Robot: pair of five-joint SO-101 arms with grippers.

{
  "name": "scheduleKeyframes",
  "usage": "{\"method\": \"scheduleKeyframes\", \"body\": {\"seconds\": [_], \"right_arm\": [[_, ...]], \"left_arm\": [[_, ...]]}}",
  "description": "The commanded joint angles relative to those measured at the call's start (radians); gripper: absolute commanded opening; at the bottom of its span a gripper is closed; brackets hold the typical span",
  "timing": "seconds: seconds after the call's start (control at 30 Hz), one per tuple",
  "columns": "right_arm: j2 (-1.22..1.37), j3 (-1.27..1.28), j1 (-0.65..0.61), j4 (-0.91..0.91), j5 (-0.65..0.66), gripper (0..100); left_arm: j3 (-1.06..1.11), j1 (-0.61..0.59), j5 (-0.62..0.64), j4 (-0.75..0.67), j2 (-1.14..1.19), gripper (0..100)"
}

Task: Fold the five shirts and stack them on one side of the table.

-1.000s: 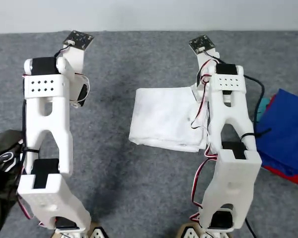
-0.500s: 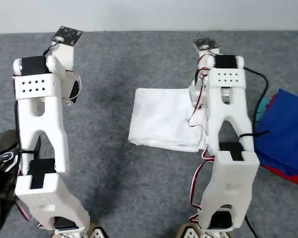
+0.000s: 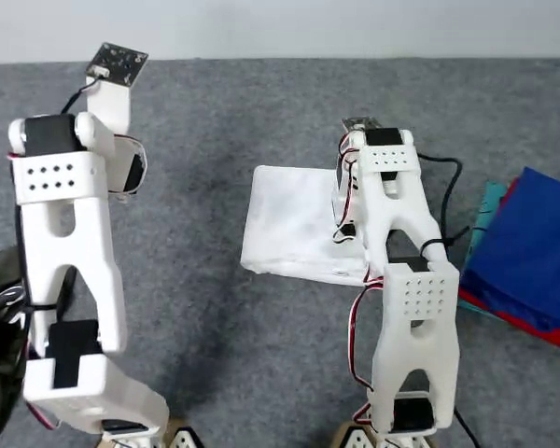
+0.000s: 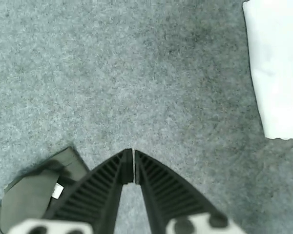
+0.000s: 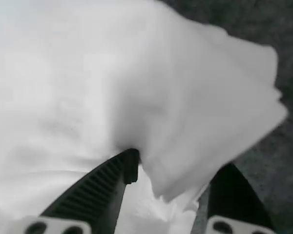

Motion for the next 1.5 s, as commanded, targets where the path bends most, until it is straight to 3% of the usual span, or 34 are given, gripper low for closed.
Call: {"method": "scheduleKeyframes", "body": {"seconds": [0.0, 0.07, 0.4, 0.8, 0.93, 1.03, 1.13, 1.33, 1.47], "right_arm": [[0.016, -0.028, -0.002, -0.028, 0.078, 8.5], [0.015, -0.028, -0.001, -0.028, 0.098, 0.7], [-0.031, -0.028, 0.038, 0.019, 0.224, 1.0], [-0.102, -0.18, 0.085, -0.137, 0.872, 1.0], [-0.101, -0.181, 0.048, -0.234, 0.99, 1.0], [-0.087, -0.186, 0.021, -0.205, 0.99, 1.8], [-0.084, -0.186, 0.016, -0.14, 0.973, 9.2], [-0.113, -0.262, 0.047, -0.067, 0.621, 23.1], [-0.128, -0.371, 0.042, 0.059, 0.422, 23.9]], "left_arm": [[0.013, -0.005, -0.011, 0.02, -0.068, 1], [0.024, -0.005, -0.011, 0.02, -0.074, 1], [0.028, -0.005, -0.011, 0.02, -0.08, 1], [0.028, -0.006, -0.009, 0.02, -0.109, 1], [0.051, -0.006, -0.009, 0.02, -0.109, 1], [0.084, -0.006, -0.009, 0.02, -0.109, 1], [0.09, -0.006, -0.009, 0.02, -0.109, 1], [0.088, -0.006, -0.011, 0.02, -0.109, 1], [0.087, -0.006, -0.011, 0.02, -0.109, 1]]}}
